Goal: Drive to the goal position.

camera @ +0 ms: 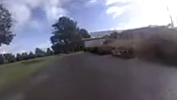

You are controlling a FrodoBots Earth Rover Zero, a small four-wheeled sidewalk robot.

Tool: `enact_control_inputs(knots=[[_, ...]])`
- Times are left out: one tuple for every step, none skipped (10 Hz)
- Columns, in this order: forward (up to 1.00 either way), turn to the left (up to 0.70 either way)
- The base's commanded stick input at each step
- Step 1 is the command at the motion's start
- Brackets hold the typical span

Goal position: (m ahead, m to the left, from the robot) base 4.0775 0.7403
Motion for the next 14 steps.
enact_control_inputs(knots=[[1.00,0.00],[1.00,0.00],[1.00,0.00],[1.00,0.00],[1.00,0.00],[1.00,0.00],[1.00,0.00],[1.00,0.00],[1.00,0.00],[1.00,0.00],[1.00,0.00],[1.00,0.00],[1.00,0.00],[1.00,0.00]])
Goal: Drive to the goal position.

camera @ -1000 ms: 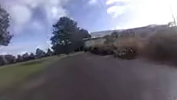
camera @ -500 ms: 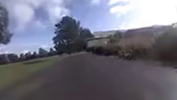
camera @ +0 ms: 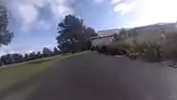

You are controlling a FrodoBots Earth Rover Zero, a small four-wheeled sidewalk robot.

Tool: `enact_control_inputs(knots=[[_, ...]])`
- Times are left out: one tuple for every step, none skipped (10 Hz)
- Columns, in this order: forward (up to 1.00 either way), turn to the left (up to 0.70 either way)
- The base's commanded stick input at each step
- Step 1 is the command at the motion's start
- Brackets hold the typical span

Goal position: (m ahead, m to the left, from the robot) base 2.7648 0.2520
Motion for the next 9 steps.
enact_control_inputs(knots=[[1.00,0.00],[1.00,0.00],[1.00,0.00],[1.00,0.00],[1.00,0.00],[1.00,0.00],[1.00,-0.17],[1.00,-0.32],[1.00,-0.34]])
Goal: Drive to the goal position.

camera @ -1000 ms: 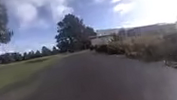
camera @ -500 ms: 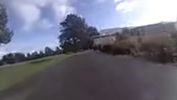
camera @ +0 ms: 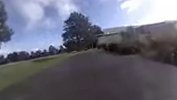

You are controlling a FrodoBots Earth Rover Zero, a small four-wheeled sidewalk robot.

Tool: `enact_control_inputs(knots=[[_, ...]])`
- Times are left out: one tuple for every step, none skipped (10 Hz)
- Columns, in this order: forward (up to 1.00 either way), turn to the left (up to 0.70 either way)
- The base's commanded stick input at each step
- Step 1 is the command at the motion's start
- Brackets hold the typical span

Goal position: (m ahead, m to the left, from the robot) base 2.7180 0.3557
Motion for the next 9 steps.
enact_control_inputs(knots=[[1.00,-0.36],[1.00,-0.39],[1.00,-0.36],[1.00,-0.24],[1.00,-0.12],[1.00,0.00],[1.00,0.00],[1.00,0.00],[1.00,0.00]])
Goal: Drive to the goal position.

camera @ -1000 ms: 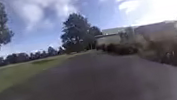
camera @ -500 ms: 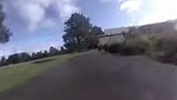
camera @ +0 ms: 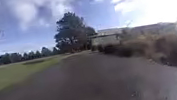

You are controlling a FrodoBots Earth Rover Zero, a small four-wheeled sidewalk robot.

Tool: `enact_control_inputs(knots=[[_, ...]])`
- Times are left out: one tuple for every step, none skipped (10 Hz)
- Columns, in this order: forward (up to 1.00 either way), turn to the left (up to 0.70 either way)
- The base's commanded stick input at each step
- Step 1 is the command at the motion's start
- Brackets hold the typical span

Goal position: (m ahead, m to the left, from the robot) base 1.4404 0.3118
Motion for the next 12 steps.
enact_control_inputs(knots=[[1.00,0.00],[1.00,0.00],[1.00,0.00],[1.00,0.00],[1.00,0.00],[1.00,0.00],[1.00,0.00],[1.00,0.00],[1.00,0.00],[1.00,-0.02],[1.00,-0.12],[1.00,-0.21]])
